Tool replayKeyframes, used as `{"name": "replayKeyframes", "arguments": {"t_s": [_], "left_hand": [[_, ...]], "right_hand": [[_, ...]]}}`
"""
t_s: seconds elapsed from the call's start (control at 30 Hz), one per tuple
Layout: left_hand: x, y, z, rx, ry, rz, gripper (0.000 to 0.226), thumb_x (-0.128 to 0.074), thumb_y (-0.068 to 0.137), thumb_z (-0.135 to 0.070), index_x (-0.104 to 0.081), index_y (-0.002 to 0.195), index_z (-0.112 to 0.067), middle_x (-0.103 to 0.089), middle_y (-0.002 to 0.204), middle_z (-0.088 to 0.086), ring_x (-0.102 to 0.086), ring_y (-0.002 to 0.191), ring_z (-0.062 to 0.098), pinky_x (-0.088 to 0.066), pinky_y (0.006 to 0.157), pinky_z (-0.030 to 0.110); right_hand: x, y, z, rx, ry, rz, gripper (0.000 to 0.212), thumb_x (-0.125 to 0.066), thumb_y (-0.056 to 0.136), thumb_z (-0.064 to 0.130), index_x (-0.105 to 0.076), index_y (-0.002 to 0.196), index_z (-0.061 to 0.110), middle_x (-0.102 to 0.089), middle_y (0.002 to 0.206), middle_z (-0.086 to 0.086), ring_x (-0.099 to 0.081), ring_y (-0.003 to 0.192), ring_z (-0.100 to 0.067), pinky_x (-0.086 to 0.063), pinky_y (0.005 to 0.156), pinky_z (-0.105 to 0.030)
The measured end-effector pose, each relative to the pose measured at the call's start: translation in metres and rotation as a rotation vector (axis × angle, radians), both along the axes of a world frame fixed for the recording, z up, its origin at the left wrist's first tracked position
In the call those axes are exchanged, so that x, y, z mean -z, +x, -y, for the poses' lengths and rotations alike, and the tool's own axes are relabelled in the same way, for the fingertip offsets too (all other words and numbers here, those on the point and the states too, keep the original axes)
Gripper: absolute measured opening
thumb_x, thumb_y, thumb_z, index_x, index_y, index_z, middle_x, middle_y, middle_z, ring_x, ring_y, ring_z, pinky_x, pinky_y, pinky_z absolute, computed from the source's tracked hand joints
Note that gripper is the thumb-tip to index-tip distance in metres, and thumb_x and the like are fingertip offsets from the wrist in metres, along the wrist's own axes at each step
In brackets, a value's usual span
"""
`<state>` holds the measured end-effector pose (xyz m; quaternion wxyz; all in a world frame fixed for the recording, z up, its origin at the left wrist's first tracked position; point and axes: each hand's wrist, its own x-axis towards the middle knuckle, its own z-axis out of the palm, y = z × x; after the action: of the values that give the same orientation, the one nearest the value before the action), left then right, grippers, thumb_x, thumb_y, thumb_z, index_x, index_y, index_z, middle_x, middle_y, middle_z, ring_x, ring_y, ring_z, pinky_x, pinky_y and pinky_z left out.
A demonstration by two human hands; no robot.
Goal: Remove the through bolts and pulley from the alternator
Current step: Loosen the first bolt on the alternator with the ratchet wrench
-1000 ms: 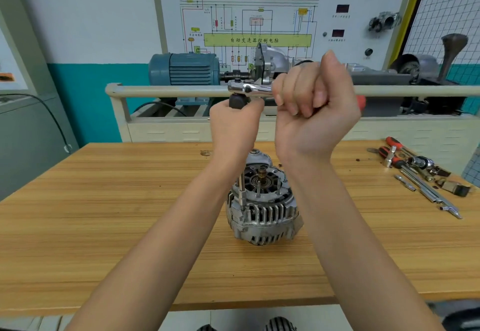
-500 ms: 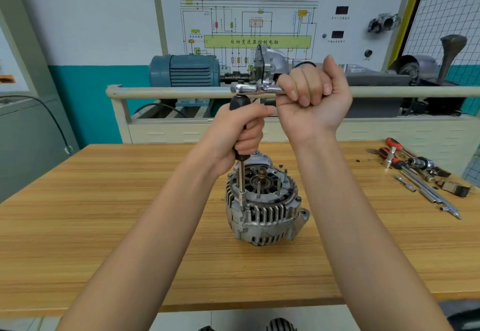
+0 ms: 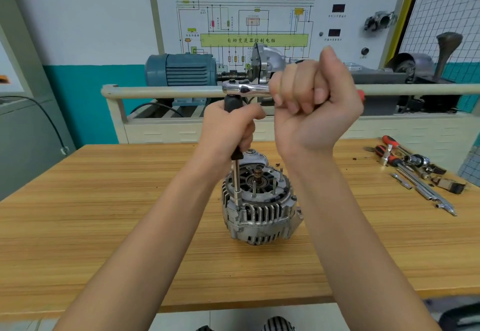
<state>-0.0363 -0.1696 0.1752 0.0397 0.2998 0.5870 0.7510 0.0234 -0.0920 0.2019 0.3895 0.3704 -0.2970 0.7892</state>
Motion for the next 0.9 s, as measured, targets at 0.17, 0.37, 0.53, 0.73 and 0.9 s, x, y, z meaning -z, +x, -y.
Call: {"name": "replayKeyframes", "arguments": {"t_s": [0.17,0.37,0.53,0.73,0.9], "left_hand": [[-0.005,-0.012,0.013,0.565,-0.097,-0.003,0.039,-0.060,0.076,-0.012,-0.039,0.044,-0.017,-0.029,0.035,-0.006,-0.022,0.028,0.006,-0.017,0.034,0.015],[-0.004,-0.006,0.001,0.267,-0.066,0.074,0.053,-0.054,0.088,-0.009,-0.030,0.043,-0.024,-0.022,0.036,-0.008,-0.015,0.029,0.007,-0.014,0.034,0.013],[-0.002,0.004,-0.016,-0.243,0.028,0.042,0.041,-0.060,0.083,-0.005,-0.032,0.056,-0.019,-0.028,0.049,-0.001,-0.023,0.045,0.014,-0.018,0.043,0.021],[0.000,0.000,-0.002,-0.014,-0.001,0.018,0.041,-0.058,0.084,0.000,-0.034,0.057,-0.018,-0.029,0.040,-0.006,-0.022,0.035,0.010,-0.022,0.037,0.016],[-0.002,-0.011,0.009,0.460,-0.038,0.001,0.040,-0.056,0.080,-0.010,-0.040,0.045,-0.018,-0.029,0.036,-0.005,-0.023,0.029,0.008,-0.018,0.036,0.017]], "right_hand": [[-0.003,-0.009,-0.025,-0.476,-0.267,0.166,0.048,-0.042,0.083,0.014,-0.033,0.035,0.015,-0.024,0.031,0.003,-0.015,0.032,-0.011,-0.020,0.041,-0.020],[0.000,-0.004,-0.016,-0.205,-0.184,0.141,0.054,-0.038,0.089,0.010,-0.034,0.036,0.018,-0.024,0.033,0.004,-0.022,0.033,-0.011,-0.024,0.042,-0.024],[0.006,0.001,0.022,0.320,0.020,-0.030,0.044,-0.043,0.085,-0.002,-0.040,0.047,0.020,-0.030,0.039,0.004,-0.024,0.038,-0.011,-0.019,0.046,-0.029],[0.000,-0.002,-0.001,0.022,0.012,0.012,0.050,-0.041,0.086,0.004,-0.037,0.038,0.017,-0.027,0.034,0.005,-0.018,0.035,-0.011,-0.018,0.045,-0.027],[-0.005,-0.012,-0.028,-0.453,-0.246,0.191,0.051,-0.040,0.085,0.015,-0.034,0.034,0.015,-0.024,0.031,0.003,-0.023,0.028,-0.011,-0.021,0.041,-0.020]]}}
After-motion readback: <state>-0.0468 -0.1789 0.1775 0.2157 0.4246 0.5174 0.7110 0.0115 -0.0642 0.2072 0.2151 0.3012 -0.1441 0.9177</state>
